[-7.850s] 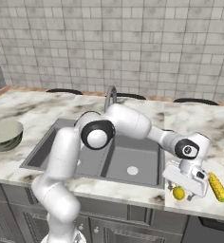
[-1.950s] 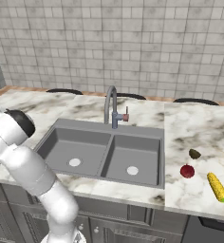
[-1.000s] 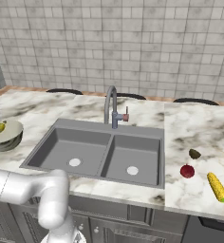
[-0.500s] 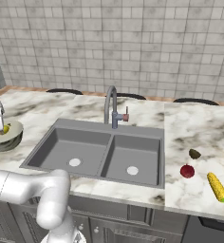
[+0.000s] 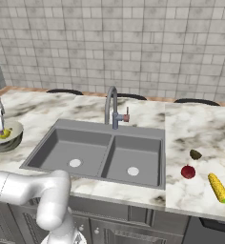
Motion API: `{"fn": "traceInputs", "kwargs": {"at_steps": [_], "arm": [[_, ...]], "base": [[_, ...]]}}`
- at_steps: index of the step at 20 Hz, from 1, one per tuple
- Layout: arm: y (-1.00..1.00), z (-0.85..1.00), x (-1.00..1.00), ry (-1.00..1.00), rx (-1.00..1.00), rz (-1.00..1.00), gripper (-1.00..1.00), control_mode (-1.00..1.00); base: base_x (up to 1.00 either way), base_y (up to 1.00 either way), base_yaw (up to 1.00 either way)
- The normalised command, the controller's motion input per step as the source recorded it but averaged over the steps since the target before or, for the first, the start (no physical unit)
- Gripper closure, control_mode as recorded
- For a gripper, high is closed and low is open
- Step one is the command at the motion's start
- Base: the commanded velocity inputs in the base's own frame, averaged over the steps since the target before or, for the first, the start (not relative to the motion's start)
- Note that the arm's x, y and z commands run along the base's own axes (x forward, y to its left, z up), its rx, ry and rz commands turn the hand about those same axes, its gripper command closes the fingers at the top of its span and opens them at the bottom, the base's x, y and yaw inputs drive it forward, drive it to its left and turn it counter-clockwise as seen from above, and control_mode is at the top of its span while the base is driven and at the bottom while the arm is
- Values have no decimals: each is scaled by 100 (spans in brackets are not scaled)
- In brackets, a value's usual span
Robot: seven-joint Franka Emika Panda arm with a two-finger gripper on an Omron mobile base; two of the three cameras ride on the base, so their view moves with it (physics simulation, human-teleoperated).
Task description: There is a mixed pile of frozen fruits and vegetables on the counter. Locate all the frozen vegetables and place the items in a bowl on the counter. Take all the frozen fruits and defrost them in a running sink.
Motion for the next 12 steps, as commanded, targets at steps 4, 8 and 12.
{"fn": "traceInputs", "kwargs": {"at_steps": [4, 8, 12], "arm": [[0, 0, 0, 0, -1, -7, -100, -100], [-4, 20, 0, 2, -5, -4, -100, -100], [-8, 63, -6, 5, -19, -2, -100, -100]], "base": [[0, 0, 0], [0, 0, 0], [0, 0, 0]]}}
